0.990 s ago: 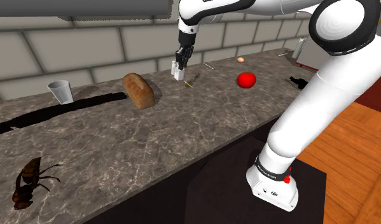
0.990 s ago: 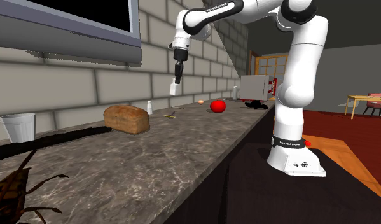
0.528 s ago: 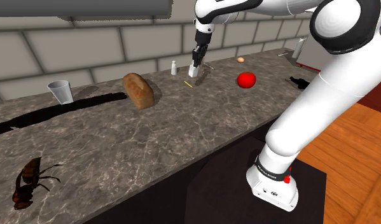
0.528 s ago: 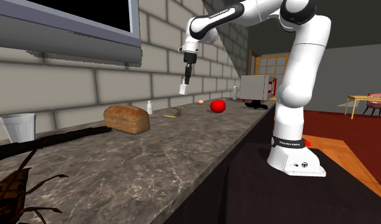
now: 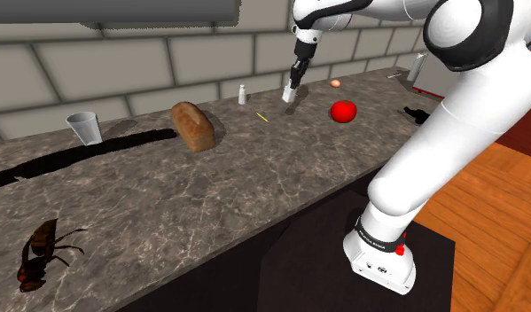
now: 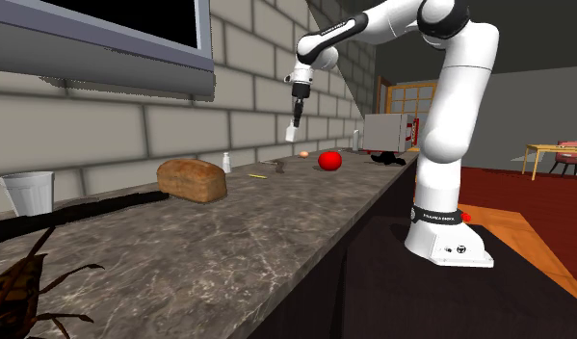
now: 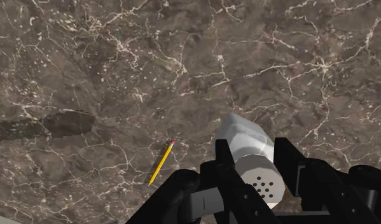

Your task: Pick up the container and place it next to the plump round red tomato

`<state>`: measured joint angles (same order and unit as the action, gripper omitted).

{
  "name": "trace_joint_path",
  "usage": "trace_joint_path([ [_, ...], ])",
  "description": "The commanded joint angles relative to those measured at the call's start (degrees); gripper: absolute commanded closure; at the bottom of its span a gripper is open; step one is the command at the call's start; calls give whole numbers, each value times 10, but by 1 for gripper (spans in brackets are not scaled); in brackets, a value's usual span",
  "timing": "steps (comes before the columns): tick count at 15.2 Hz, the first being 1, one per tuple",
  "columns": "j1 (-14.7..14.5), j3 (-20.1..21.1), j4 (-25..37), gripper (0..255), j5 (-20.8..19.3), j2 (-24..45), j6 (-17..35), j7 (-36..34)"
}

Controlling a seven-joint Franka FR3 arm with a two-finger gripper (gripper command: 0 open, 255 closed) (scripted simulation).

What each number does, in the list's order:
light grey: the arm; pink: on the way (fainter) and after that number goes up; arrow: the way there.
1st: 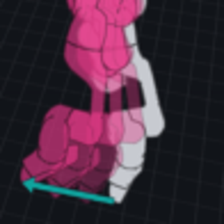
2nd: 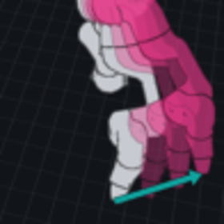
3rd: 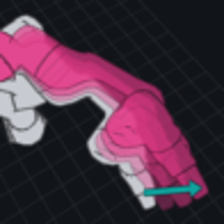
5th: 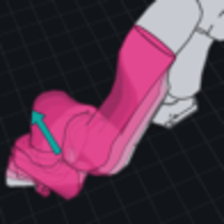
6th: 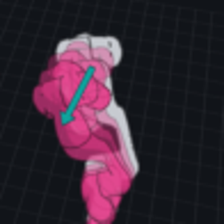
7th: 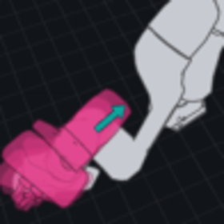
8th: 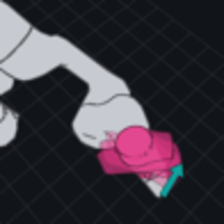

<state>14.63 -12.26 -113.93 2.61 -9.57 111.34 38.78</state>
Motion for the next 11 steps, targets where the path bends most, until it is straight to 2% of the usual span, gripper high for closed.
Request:
trace_joint_path([
  [1,12,-19,11,255,3,10,-3,33],
  [11,72,-100,110,255,40,95,-34,183],
])
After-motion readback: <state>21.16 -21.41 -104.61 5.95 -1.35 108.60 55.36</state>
